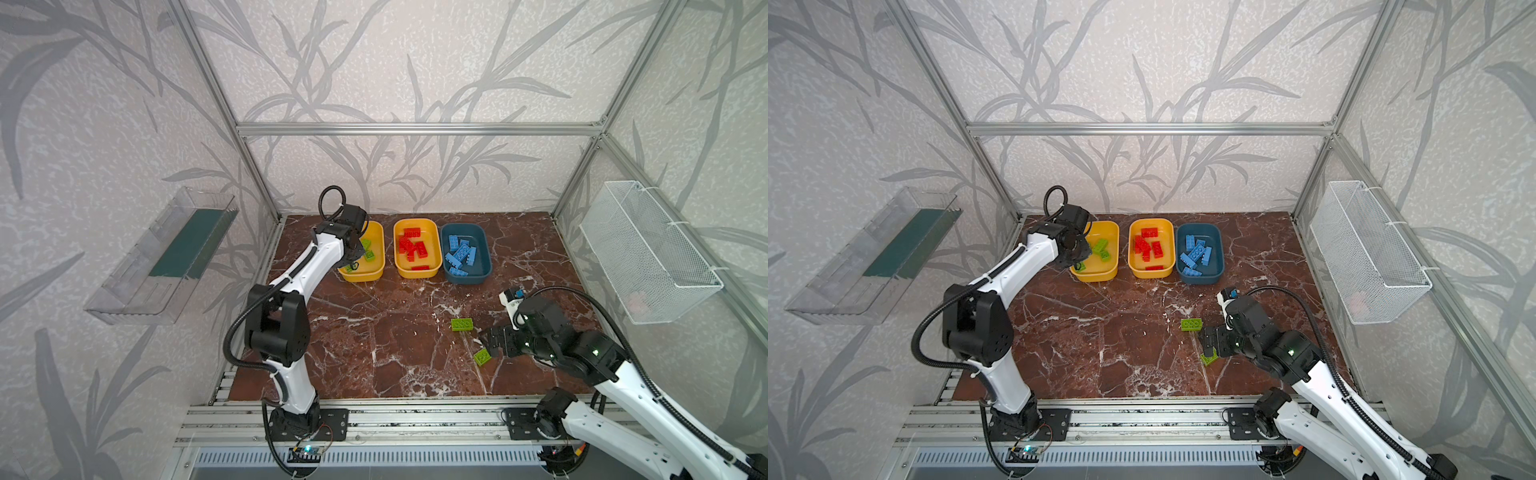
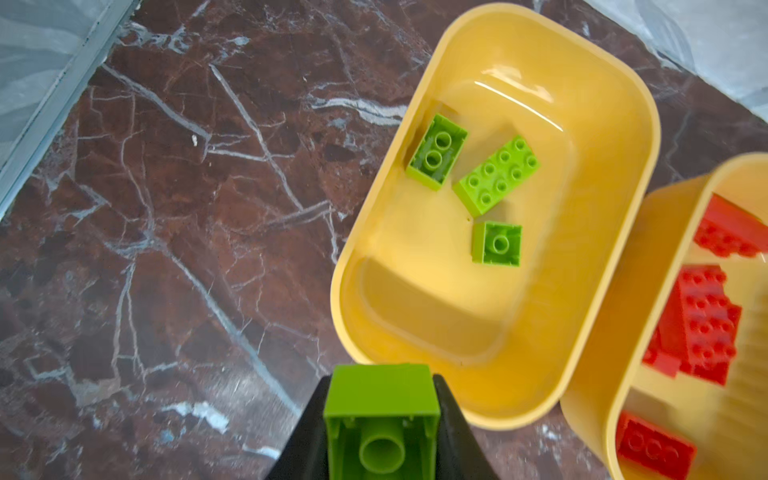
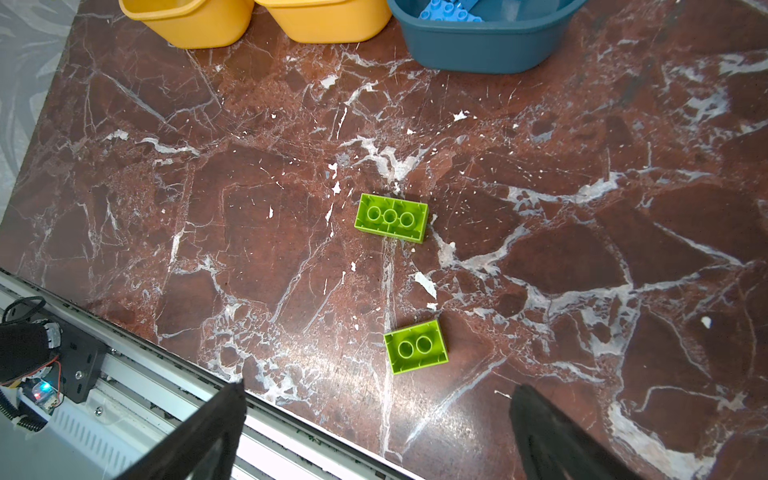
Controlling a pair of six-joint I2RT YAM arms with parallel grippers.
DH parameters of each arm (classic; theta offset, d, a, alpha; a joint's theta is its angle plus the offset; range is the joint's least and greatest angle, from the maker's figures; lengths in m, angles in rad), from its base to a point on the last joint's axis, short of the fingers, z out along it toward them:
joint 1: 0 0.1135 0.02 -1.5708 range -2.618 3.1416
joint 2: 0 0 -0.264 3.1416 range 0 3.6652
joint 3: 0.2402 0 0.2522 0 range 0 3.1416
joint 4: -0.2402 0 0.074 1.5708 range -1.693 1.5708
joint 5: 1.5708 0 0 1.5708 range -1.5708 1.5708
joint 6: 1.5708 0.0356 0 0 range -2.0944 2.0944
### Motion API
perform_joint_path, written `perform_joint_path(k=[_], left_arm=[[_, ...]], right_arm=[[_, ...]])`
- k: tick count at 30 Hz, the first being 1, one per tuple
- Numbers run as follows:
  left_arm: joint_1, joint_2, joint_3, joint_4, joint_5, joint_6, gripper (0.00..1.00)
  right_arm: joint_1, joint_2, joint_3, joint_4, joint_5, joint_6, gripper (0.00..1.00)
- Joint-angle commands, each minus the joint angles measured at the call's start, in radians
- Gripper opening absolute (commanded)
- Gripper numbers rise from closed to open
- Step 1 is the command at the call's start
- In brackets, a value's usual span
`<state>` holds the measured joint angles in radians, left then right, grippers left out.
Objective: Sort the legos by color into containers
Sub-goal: 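Carry the lime-green brick into the yellow bin and open the left gripper, then grasp a long lime-green brick with the right gripper while the left returns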
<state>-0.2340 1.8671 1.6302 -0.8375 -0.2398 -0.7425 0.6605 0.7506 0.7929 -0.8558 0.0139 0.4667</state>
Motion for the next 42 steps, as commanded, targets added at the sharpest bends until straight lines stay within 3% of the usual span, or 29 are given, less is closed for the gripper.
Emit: perform_joint_path(k=[1, 8, 14, 16, 19, 22, 26, 33, 38, 42], left_arm=[[0.043, 0.085, 0.108, -0.057, 0.033, 0.056, 0.16], [0.077, 0.288, 0.364, -0.128, 0.06, 0.089, 0.16], [0.077, 0.39, 0.481, -0.136, 0.128, 0.092, 0.19], [0.076, 0.413, 0.508, -0.139, 0.155, 0.096, 0.31], [0.072, 0.422, 0.524, -0.133, 0.199, 0.094, 0.63], [0.056, 0.38, 0.482, -0.096, 0.227, 0.092, 0.78], [0.007, 0.237, 0.314, 0.0, 0.218, 0.1, 0.88], [-0.111, -0.154, -0.241, 0.224, 0.086, 0.079, 0.96], [-0.164, -0.409, -0.61, 0.337, 0.077, 0.022, 0.97], [-0.193, -0.583, -0.797, 0.362, 0.054, -0.007, 0.98]], right_arm=[[0.006, 0.027, 0.0, 0.034, -0.009, -0.004, 0.99], [0.005, 0.122, 0.011, 0.075, -0.005, 0.003, 0.99], [0.006, 0.205, 0.045, 0.092, 0.026, 0.003, 0.99], [0.006, 0.225, 0.057, 0.093, 0.041, 0.004, 0.99], [0.005, 0.258, 0.079, 0.093, 0.073, 0.003, 0.99], [0.005, 0.299, 0.098, 0.098, 0.105, -0.007, 0.99], [-0.018, 0.388, 0.126, 0.117, 0.094, -0.015, 0.99], [-0.022, 0.564, 0.161, 0.181, 0.048, 0.011, 0.99], [-0.019, 0.694, 0.217, 0.161, 0.073, 0.06, 0.99], [0.013, 0.783, 0.279, 0.144, 0.132, 0.099, 0.99]])
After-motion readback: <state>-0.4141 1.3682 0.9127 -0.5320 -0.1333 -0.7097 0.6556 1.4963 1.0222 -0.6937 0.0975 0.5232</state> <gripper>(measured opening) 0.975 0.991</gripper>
